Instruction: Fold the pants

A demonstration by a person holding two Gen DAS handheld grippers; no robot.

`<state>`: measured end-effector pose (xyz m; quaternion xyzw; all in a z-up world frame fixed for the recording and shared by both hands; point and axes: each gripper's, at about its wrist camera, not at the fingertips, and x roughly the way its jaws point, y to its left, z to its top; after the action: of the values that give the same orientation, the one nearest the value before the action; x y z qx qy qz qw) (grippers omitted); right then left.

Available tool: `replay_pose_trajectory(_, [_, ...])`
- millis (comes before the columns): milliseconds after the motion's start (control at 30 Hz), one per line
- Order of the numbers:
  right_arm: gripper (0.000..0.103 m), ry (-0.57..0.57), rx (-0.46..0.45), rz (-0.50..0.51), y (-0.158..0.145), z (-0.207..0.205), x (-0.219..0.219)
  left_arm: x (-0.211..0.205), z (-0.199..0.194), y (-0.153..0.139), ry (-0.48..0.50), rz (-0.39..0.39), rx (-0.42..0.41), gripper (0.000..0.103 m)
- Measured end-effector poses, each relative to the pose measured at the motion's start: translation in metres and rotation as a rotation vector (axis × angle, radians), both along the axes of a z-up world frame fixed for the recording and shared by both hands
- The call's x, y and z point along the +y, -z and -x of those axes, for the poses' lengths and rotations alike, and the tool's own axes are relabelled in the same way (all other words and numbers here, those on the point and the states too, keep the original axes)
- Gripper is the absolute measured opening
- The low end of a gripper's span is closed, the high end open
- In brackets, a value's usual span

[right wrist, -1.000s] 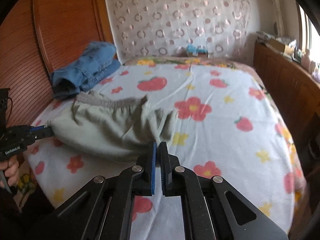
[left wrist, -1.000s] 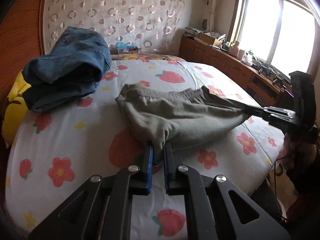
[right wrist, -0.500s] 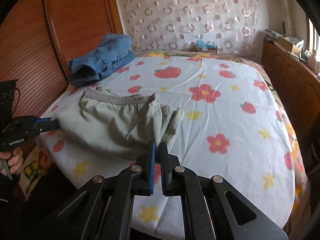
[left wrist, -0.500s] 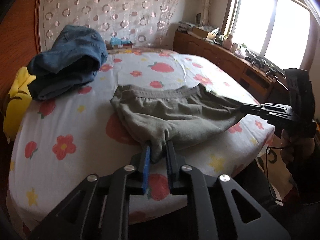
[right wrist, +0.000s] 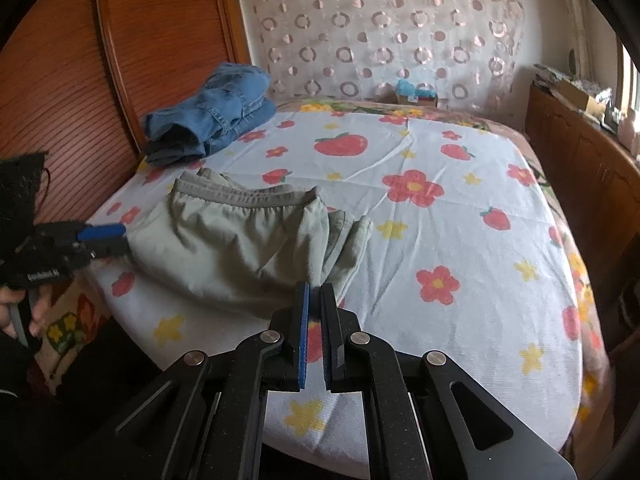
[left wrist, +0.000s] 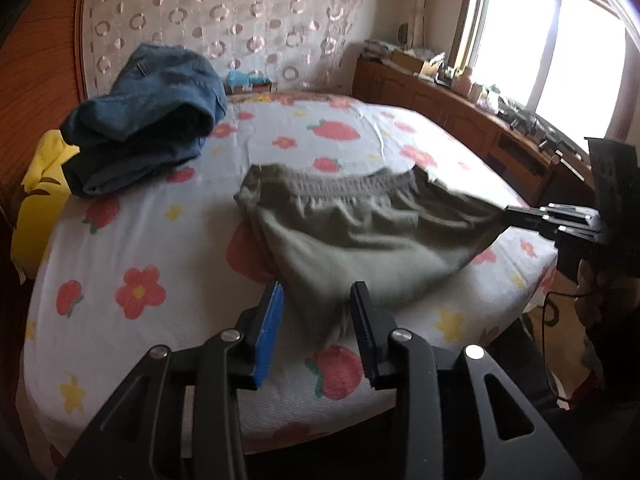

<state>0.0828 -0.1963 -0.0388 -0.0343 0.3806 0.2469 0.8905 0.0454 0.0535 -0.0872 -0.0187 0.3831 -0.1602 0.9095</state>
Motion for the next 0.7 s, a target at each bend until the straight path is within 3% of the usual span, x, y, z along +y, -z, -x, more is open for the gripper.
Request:
replay_pose_trajectory(267, [0.005, 0.002, -0.02, -0.011, -0.012, 0.003, -0.001, 0.005, -0.005, -0.014, -0.021, -0.011, -0.03, 0.033])
replay_pose_trajectory(333, [0.014, 0.01, -0.024, -0.01, -0.014, 0.002, -0.001, 0.005, -0.009, -0.017, -0.022, -0.013, -0.035, 0.033])
replay_pose_trajectory(400, [0.036, 0.025, -0.031, -0.011, -0.016, 0.0, 0.0, 0.003, -0.013, -0.018, -0.021, -0.015, -0.039, 0.033])
replay_pose_trajectory(467, [0.044, 0.031, -0.032, -0.016, -0.017, -0.004, 0.0, 0.002, -0.018, -0.019, -0.015, -0.016, -0.037, 0.033])
replay_pose_trajectory(700, [0.053, 0.028, -0.016, 0.009, -0.017, -0.027, 0.008, -0.003, -0.042, -0.017, 0.003, -0.037, -0.029, 0.033])
